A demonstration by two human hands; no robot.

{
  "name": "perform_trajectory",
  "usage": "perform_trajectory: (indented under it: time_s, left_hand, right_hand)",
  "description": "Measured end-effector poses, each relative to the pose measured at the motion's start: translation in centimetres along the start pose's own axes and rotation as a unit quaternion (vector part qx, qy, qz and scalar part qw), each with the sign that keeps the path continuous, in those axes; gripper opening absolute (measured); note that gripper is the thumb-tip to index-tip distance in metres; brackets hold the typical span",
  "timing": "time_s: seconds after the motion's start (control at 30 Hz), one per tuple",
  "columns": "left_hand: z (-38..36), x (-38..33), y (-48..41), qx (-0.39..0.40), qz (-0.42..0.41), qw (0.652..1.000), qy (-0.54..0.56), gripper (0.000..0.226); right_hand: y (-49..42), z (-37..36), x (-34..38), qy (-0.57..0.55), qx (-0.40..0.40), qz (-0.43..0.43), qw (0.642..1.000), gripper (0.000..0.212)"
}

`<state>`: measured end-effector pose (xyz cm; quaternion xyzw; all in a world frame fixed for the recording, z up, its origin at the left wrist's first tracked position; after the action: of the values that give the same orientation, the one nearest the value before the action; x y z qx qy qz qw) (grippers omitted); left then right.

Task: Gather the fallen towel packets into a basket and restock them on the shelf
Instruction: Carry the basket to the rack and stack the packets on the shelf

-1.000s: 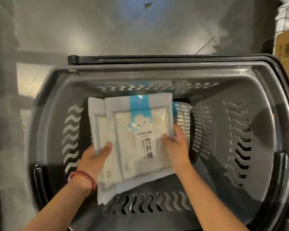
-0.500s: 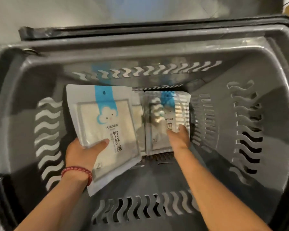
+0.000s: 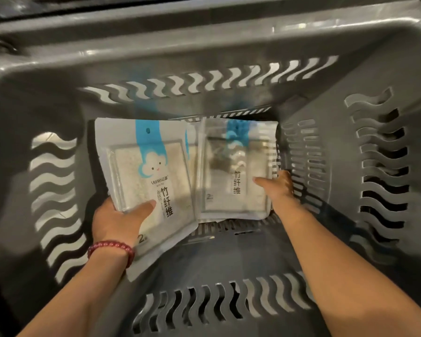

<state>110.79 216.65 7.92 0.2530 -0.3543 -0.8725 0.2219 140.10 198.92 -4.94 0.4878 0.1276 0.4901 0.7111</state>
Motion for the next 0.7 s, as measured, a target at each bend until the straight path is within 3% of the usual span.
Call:
perform_trajectory:
  time_s: [0.17, 0.3, 0.43, 0.57, 0.7]
  left_hand:
    - [0.2, -0.5, 0.6, 0.014, -0.019, 0.999, -0.027, 0.032]
    - [1.9, -1.1, 3.0, 0.017, -0.035, 0.998, -0.052, 0.034]
    - [4.7, -2.9, 6.9, 0.03, -0.042, 0.997, -0.06, 0.028]
    - [8.1, -8.0, 11.0, 0.063, -0.109, 0.99, -0.065, 0.024]
    - [12.7, -13.4, 16.7, 0.091, -0.174, 0.979, -0.056, 0.027]
  right_hand:
    - [4.7, -1.5, 1.7, -0.086, 0.1, 0.073, 0.989, 0.032]
    - [10.5, -0.7, 3.4, -0.053, 0.088, 0.171, 0.98, 0.017]
    - [16.7, 2.7, 4.8, -0.059, 0.072, 0.215, 0.972, 0.019]
    - [22.2, 8.2, 7.7, -0.101, 0.077, 0.209, 0.97, 0.027]
    - [29.6, 14.6, 10.2, -0.163, 0.042, 0.224, 0.96, 0.004]
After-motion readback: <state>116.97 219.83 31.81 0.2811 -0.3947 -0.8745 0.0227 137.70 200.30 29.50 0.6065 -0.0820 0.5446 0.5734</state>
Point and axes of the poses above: each hand's wrist, its own y-axis away from the middle knuckle, its own z-axis out of the back of the hand, x = y × z, the point moved 6 cm from there along -y, towards the middle knuckle, and after that the axes turned 15 degrees about -y, right-handed, at the moved point
